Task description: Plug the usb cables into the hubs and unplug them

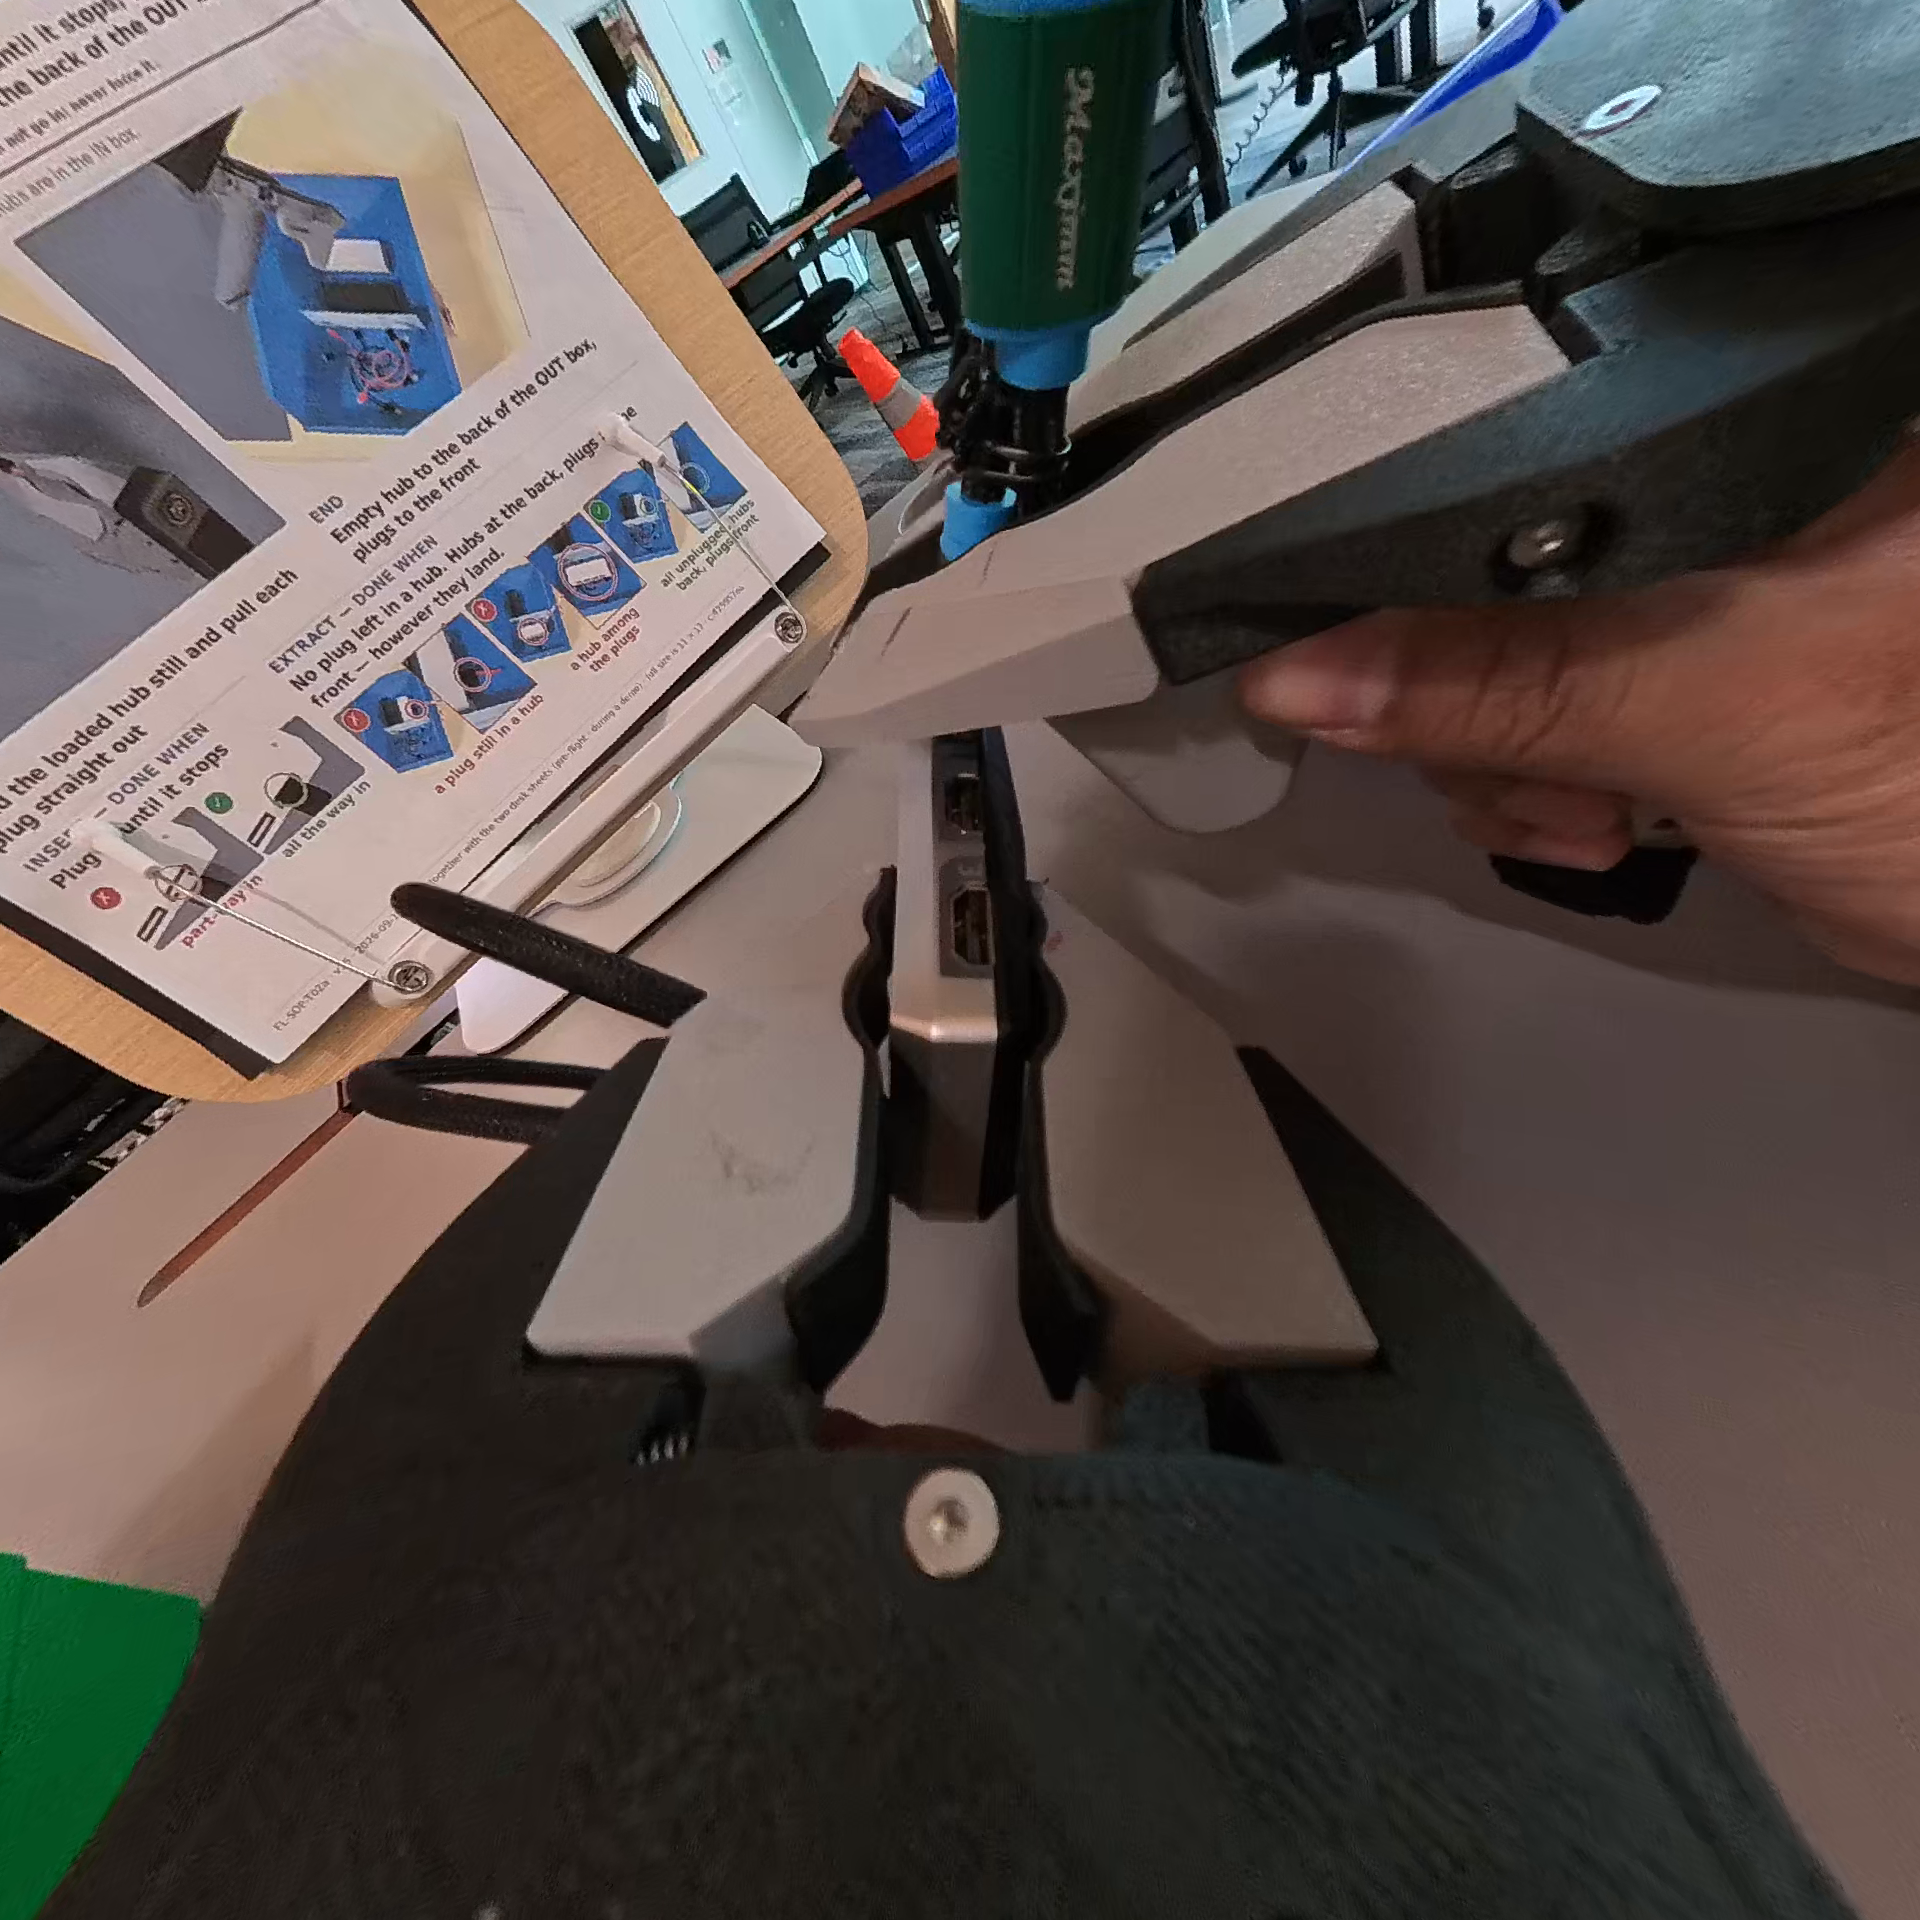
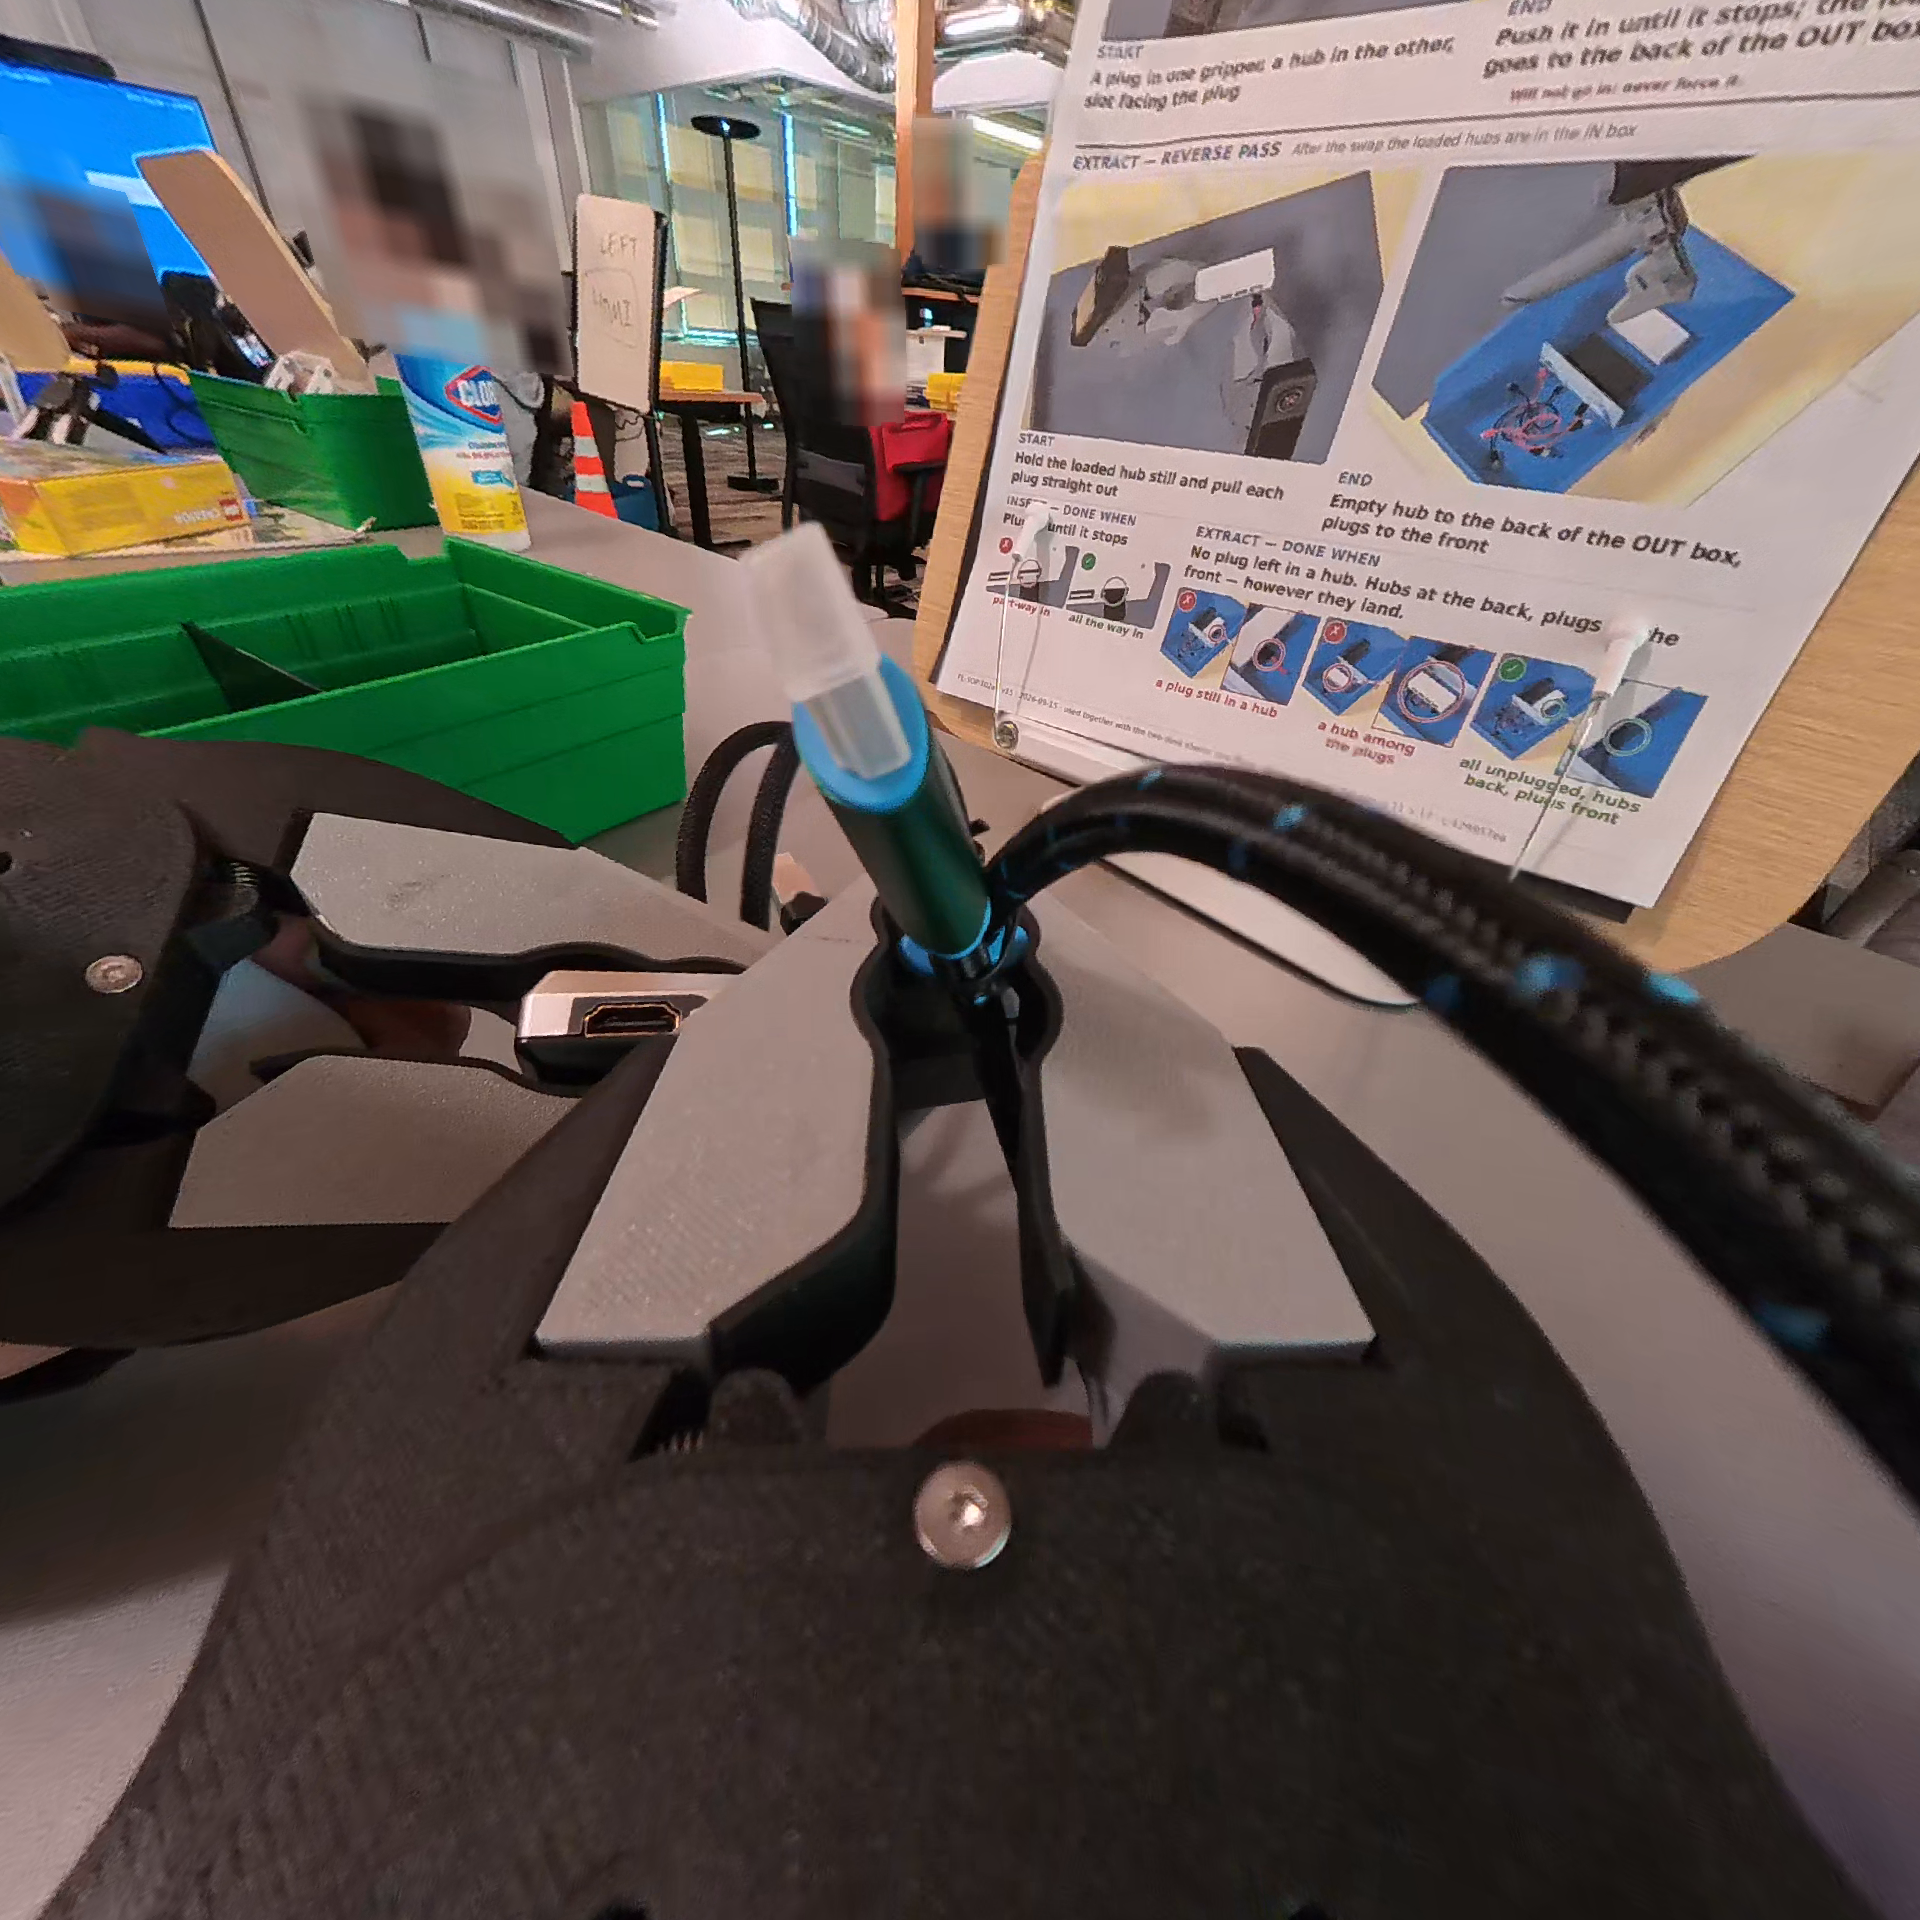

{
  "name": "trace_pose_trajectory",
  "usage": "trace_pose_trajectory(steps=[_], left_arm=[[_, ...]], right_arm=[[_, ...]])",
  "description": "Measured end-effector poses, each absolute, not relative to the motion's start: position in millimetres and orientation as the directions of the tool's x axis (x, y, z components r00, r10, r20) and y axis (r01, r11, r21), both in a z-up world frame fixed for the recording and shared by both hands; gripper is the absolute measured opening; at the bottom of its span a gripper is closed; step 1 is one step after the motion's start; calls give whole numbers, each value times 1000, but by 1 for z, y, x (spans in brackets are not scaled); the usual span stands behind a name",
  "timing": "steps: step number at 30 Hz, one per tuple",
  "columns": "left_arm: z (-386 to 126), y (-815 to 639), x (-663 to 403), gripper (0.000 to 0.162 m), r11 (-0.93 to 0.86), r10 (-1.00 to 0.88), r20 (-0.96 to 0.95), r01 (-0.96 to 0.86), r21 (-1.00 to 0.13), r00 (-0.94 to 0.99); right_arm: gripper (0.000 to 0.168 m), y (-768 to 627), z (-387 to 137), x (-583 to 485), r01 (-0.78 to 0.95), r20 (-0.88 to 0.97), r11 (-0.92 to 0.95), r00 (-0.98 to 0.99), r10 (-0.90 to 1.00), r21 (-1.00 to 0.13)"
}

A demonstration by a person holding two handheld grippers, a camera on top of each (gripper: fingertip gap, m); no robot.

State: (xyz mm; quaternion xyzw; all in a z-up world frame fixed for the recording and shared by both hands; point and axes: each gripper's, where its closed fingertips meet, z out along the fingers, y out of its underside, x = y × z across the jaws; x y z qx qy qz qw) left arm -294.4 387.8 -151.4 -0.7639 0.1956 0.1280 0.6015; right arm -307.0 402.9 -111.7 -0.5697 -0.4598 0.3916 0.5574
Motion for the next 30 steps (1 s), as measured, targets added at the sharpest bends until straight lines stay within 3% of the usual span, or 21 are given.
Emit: trace_pose_trajectory(steps=[3,7,9,11,12,14,15,16,18,21,30], left_arm=[[-149,386,-295,19,-188,-135,-444,-463,-866,886],[-149,387,-296,20,-183,-125,-464,-480,-858,877],[-153,388,-296,20,-197,-128,-479,-496,-846,868],[-153,388,-294,20,-189,-146,-448,-469,-862,882],[-152,388,-294,19,-186,-153,-430,-454,-872,890],[-150,387,-294,19,-176,-148,-422,-444,-878,894],[-149,387,-295,18,-177,-145,-417,-438,-881,898],[-149,387,-296,18,-179,-142,-410,-431,-885,901],[-149,387,-298,19,-182,-134,-413,-432,-883,901],[-147,388,-294,20,-168,-132,-439,-457,-873,889],[-131,386,-286,20,-97,-138,-408,-422,-901,902]], right_arm=[[16,399,-110,-309,52,14,4,189,982,-999],[16,401,-119,-311,3,-404,-404,-34,914,-915],[16,403,-123,-311,16,-455,-455,-56,889,-891],[16,405,-124,-309,51,-296,-299,51,954,-953],[18,406,-123,-308,93,-128,-142,139,982,-986],[18,406,-113,-307,181,211,166,272,939,-969],[17,403,-109,-307,192,277,227,297,914,-955],[18,402,-108,-309,176,254,209,298,920,-962],[16,402,-111,-311,87,-8,-27,208,978,-996],[16,406,-114,-308,-1,-362,-362,39,931,-932],[15,404,-94,-301,-93,-367,-365,14,930,-926]])
